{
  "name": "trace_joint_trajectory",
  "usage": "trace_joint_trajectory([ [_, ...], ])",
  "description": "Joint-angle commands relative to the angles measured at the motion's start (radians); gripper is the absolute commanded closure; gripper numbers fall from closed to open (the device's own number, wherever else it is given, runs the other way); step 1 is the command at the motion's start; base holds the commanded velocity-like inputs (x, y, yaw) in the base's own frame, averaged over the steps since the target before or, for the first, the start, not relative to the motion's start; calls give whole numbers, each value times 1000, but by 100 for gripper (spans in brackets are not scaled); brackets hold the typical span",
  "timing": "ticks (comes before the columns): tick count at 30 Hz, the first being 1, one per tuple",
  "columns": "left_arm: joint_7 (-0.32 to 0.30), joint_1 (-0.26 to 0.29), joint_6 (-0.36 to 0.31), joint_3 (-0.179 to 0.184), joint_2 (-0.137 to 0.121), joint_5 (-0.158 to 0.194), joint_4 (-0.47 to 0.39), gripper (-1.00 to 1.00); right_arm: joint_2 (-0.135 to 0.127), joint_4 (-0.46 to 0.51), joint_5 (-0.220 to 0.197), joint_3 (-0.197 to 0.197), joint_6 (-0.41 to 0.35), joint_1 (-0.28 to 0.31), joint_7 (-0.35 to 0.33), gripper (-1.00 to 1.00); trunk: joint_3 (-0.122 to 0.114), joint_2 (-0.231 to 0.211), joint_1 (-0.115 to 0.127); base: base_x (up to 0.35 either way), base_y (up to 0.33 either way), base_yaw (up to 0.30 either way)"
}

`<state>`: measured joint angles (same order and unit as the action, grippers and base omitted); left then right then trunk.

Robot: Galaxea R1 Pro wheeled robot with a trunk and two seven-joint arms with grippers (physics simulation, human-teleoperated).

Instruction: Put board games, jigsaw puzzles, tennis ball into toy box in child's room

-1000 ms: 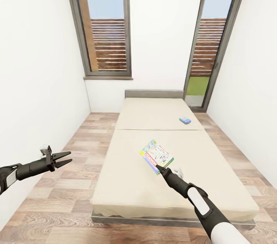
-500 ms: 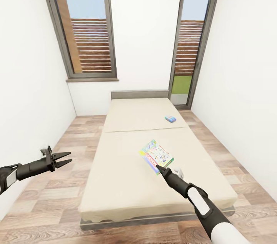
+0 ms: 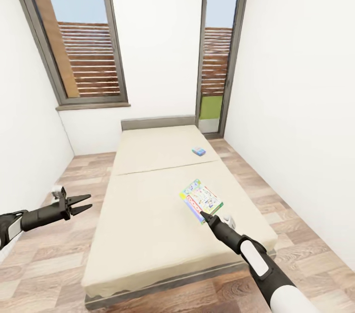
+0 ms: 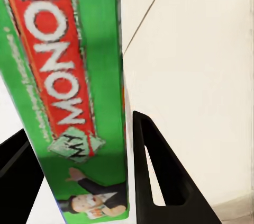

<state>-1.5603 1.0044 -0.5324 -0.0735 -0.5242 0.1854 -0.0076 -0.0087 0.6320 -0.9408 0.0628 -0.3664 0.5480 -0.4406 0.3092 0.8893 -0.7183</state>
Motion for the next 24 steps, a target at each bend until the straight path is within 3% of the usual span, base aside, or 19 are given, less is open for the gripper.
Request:
trace_joint_trajectory([
  [1,-4,0,-11,-6,0,-7,0,-100,-1,0,-10,3,-3,1,0,100,-2,-6,4,0,0,-279],
  [24,-3,0,-10,-6,0,-7,0,-100,0,0,-9,5,18,0,-2,100,-74,-167,92,0,0,-279],
])
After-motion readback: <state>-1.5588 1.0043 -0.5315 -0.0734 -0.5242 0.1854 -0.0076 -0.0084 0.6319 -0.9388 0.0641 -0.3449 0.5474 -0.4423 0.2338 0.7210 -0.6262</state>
